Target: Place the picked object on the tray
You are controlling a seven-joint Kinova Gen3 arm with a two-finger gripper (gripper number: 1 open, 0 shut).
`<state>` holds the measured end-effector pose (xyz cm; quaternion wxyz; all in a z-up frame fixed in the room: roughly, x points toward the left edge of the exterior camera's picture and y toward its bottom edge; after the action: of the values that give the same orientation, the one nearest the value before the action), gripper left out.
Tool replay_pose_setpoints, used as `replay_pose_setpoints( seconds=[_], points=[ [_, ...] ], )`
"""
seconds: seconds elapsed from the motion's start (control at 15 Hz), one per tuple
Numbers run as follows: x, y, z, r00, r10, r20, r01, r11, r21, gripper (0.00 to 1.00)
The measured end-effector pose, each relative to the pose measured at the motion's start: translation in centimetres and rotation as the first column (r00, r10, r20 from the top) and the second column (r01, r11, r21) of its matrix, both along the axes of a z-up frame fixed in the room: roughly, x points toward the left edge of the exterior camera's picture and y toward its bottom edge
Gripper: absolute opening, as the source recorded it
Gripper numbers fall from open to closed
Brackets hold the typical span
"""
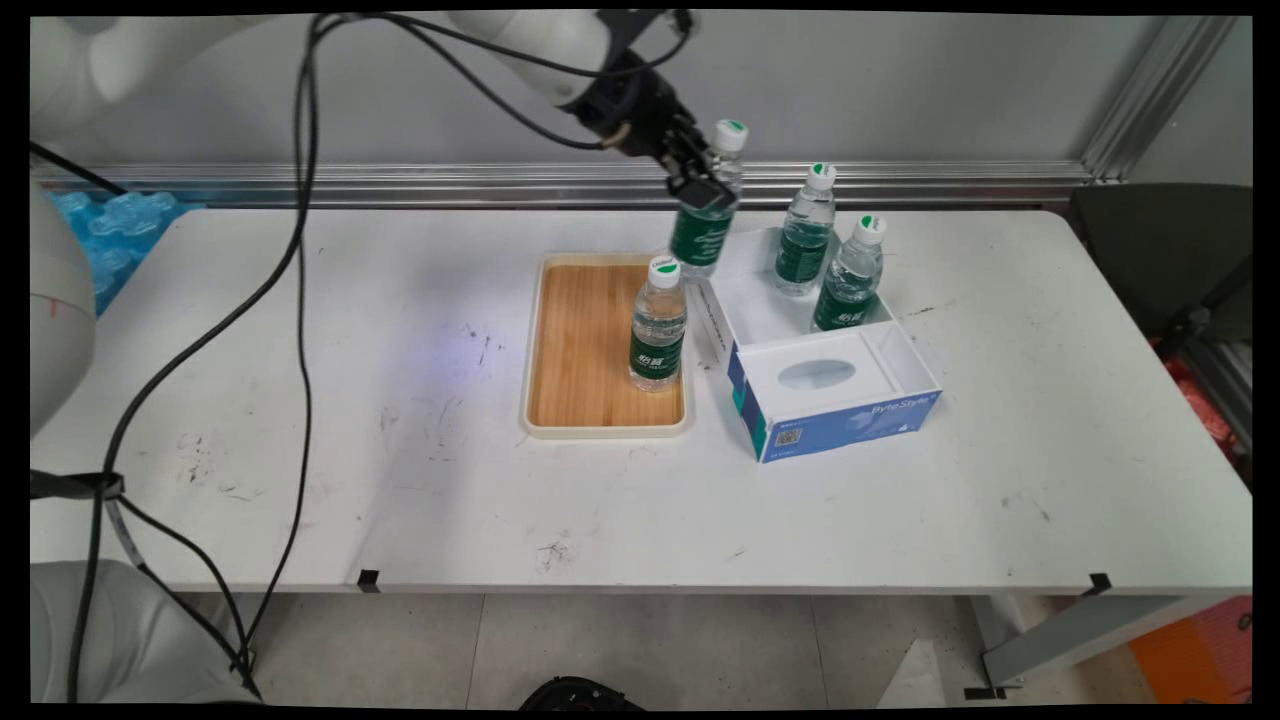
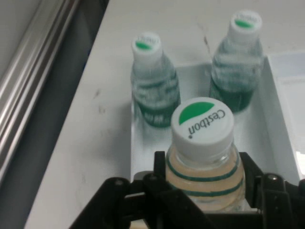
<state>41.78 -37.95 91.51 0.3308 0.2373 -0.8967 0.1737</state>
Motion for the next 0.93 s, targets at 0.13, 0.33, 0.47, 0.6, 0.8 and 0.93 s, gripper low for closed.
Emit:
replay_pose_setpoints(
  seconds=[0.13,0.33,0.47,0.6,0.8,0.93],
  points=[
    [1.7,1.6,0.1,1.000,0.000,0.009,0.000,1.000,0.009,0.00],
    [4.0,3.7,-0.1,1.000,-0.011,0.023,0.010,1.000,0.017,0.00],
    [5.3,5.0,-0.3,0.999,-0.016,0.032,0.015,1.000,0.023,0.00],
    [6.5,6.1,-0.7,0.999,-0.024,0.037,0.023,0.999,0.030,0.00],
    [7.7,7.6,-1.4,0.999,-0.038,0.038,0.036,0.999,0.037,0.00],
    [8.3,8.6,-2.0,0.998,-0.052,0.030,0.050,0.998,0.042,0.00]
  ],
)
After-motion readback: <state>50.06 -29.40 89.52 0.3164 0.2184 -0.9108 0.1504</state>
